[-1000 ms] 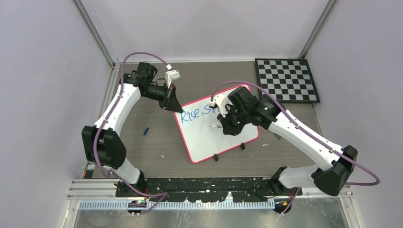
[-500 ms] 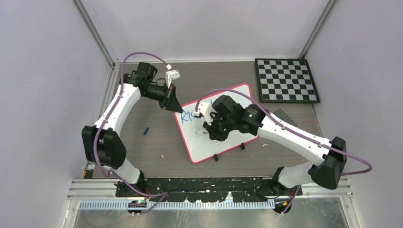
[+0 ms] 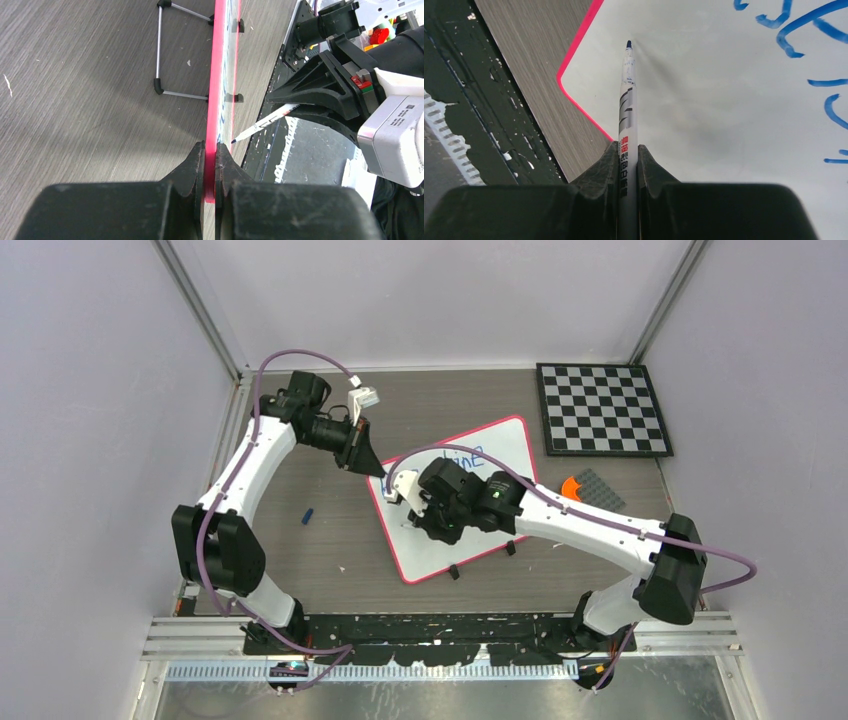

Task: Write a sentence on the whiteboard

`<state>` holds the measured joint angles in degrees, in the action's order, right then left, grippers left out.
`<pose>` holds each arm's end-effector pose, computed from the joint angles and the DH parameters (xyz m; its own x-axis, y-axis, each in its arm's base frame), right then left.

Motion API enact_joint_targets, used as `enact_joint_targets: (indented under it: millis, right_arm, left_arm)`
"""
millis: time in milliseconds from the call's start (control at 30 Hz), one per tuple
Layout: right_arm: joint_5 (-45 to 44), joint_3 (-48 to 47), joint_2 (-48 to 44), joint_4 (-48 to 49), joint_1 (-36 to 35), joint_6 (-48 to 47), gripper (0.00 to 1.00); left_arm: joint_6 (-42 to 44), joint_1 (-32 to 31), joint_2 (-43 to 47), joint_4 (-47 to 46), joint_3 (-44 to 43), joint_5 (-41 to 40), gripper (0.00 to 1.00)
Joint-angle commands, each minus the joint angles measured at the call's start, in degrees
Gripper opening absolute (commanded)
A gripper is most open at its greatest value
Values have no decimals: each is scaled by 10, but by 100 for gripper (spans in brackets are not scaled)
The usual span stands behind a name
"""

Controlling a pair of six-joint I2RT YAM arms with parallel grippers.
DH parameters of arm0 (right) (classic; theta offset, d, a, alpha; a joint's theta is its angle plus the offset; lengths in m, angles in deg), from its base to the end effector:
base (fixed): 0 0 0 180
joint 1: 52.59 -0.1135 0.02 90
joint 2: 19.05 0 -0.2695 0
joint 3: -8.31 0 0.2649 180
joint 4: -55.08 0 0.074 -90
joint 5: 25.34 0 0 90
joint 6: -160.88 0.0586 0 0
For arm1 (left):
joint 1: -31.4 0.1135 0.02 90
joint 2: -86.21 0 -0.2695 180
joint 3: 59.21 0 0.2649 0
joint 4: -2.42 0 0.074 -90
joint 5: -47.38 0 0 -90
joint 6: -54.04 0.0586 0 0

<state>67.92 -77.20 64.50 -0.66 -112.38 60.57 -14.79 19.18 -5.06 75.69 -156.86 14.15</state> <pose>0.1646 0.2892 0.2835 -0.2419 -0.7706 -0.5896 -0.9381 0.3409 -0.0606 0.3130 -0.1179 0.3148 -0.6805 0.3499 -0.6439 0.7320 0.3643 -0.5757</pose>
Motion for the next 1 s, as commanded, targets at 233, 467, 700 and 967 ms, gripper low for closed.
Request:
enact_joint_targets:
  millis: [233,467,700,967]
  right_arm:
    - [-53,-10,10,39,-2,2,0]
    - [-50,8,9,32,-2,-1,0]
    - [-41,36,2,28,-4,-2,0]
    - [-11,55,2,23,-15,-2,0]
  left_arm:
    - [5,-5,0,-27,17,-54,0]
    - [6,-5,-4,-25,16,-54,0]
    - [8,-5,-7,-24,15,-53,0]
    - [9,-5,-6,-24,16,-54,0]
